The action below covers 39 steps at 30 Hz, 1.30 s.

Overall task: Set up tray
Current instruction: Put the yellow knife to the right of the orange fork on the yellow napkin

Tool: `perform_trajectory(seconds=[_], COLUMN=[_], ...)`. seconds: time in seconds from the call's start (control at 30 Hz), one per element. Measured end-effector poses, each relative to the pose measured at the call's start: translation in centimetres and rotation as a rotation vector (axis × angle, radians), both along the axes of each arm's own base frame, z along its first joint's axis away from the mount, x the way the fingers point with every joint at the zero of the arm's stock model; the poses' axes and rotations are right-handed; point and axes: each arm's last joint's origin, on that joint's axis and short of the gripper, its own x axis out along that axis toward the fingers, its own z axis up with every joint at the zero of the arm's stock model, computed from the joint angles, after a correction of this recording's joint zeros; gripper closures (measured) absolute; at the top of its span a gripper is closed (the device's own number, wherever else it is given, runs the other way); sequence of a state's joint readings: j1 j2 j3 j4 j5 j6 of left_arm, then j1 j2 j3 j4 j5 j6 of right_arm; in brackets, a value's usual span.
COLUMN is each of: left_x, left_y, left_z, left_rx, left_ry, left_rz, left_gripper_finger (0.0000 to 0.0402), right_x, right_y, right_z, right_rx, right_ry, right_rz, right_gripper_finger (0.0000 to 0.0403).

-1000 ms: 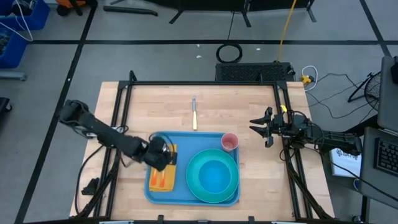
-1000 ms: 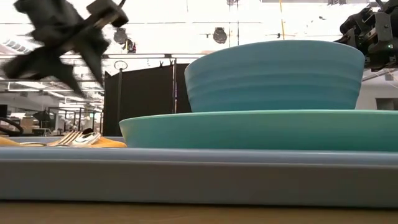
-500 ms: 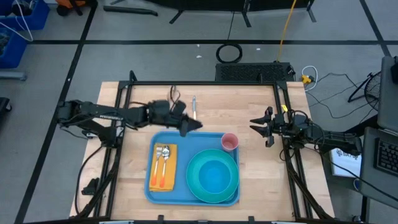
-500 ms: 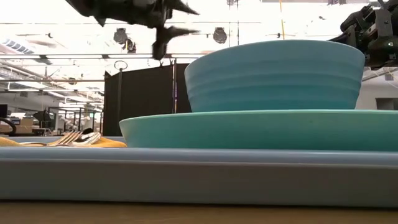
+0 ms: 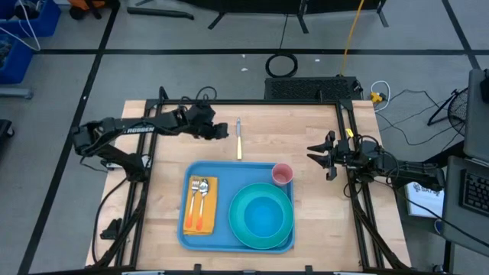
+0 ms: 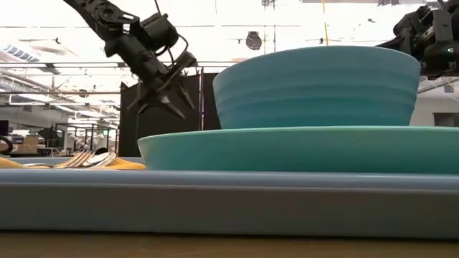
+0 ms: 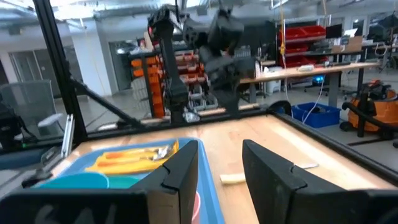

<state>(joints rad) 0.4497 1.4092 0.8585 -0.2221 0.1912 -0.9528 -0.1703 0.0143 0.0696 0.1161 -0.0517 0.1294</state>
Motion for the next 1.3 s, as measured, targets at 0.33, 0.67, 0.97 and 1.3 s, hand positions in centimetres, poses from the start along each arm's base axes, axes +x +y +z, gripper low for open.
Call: perform_trajectory(seconds=[0.33, 0.67, 0.97, 1.3], left_x=[5.2, 10.7, 12.5, 12.7], left_y=[2.1, 2.8, 1.6, 1.8], left_z=[-0.3, -2.6, -4.6, -4.6], left_rx=[-0.006, 0.009, 0.022, -0.034], left_ry=[0.398, 0.633, 0.638, 0.600], left_rz=[-0.180, -0.246, -0.080, -0.027], left_gripper_finger=[0.0261, 0.0261, 0.0261, 0.0261], right_x=[0.0, 0.1, 0.1, 0.1], right_y=[0.0, 0.0, 0.0, 0.0], right_z=[0.3, 0.2, 0.2, 0.2], right_rx=[0.011, 0.013, 0.010, 0.016], right_ry=[-0.028, -0.020, -0.015, -0.019], right_rz=[-0.001, 0.004, 0.004, 0.006], right_gripper_finger=[0.0287, 0.0287, 0.0287, 0.0287])
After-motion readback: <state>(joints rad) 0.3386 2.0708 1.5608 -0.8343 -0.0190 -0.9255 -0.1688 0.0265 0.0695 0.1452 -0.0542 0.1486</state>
